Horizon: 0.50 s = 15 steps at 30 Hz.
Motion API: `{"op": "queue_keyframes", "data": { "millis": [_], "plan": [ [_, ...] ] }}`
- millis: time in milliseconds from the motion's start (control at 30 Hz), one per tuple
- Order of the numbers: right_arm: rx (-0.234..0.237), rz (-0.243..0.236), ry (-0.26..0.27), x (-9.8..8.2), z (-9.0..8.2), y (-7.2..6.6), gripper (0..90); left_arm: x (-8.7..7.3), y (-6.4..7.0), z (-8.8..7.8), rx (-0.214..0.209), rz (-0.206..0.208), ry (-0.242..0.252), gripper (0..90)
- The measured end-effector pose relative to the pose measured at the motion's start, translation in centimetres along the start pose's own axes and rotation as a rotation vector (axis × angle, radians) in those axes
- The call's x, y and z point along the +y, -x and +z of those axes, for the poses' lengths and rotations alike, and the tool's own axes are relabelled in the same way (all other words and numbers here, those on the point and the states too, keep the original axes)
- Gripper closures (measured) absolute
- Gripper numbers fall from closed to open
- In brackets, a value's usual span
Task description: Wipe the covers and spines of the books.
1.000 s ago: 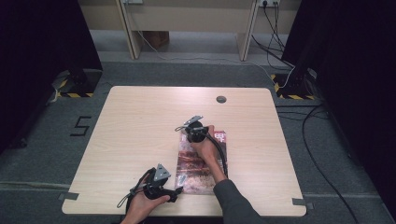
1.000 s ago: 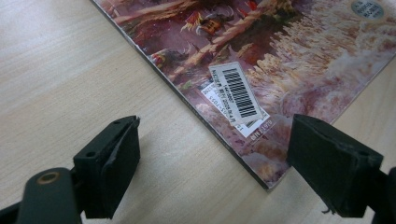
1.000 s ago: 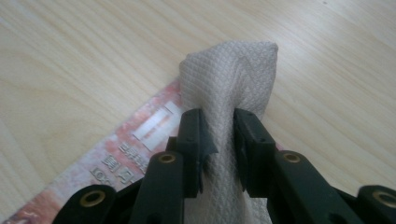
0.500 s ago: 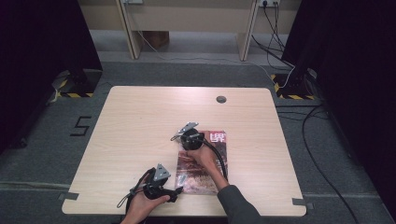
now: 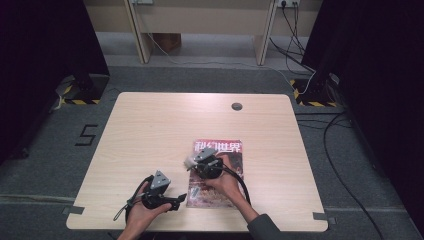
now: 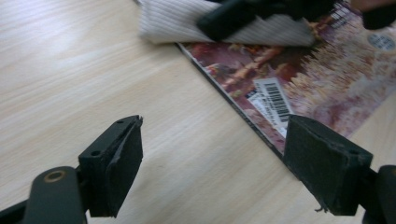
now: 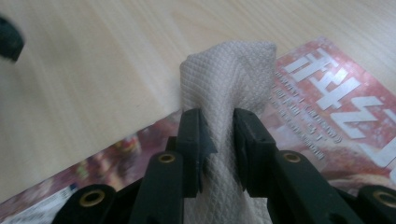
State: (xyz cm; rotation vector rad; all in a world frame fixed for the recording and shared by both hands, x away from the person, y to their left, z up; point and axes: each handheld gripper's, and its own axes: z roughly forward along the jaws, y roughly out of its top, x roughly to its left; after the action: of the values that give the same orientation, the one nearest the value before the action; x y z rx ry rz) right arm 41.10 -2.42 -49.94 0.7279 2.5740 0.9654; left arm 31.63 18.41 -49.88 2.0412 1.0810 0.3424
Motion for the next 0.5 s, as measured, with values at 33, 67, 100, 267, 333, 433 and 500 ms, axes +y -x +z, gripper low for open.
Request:
{"op": "queue_keyframes", "data": {
  "millis": [33, 67, 100, 267, 333, 433, 500],
  "plan": [
    [0.004, 0.002, 0.002, -0.2, -0.2, -0.3, 73.3, 0.0, -0.2, -0.1, 0.004, -0.008, 0.002, 19.4],
    [0.014, -0.004, 0.005, -0.4, -0.4, -0.5, 73.3, 0.0, -0.3, -0.2, 0.007, -0.012, 0.005, 19.3],
    [0.02, -0.012, 0.004, -0.5, -0.6, -0.7, 73.2, 0.0, -0.5, -0.2, 0.01, -0.014, 0.006, 19.4],
    [0.047, -0.027, 0.004, -1.2, -1.4, -2.1, 73.1, -0.2, -1.5, -0.8, 0.04, -0.04, 0.019, 19.4],
    [0.062, -0.036, 0.006, -1.6, -1.8, -2.7, 73.1, -0.2, -2.0, -0.9, 0.053, -0.057, 0.024, 19.4],
    [0.083, -0.047, 0.014, -2.0, -2.2, -3.4, 73.1, -0.1, -2.4, -1.1, 0.066, -0.069, 0.032, 19.4],
    [0.091, -0.05, 0.009, -2.2, -2.5, -3.9, 73.0, -0.1, -2.4, -1.1, 0.071, -0.069, 0.033, 19.4]
  ]
}}
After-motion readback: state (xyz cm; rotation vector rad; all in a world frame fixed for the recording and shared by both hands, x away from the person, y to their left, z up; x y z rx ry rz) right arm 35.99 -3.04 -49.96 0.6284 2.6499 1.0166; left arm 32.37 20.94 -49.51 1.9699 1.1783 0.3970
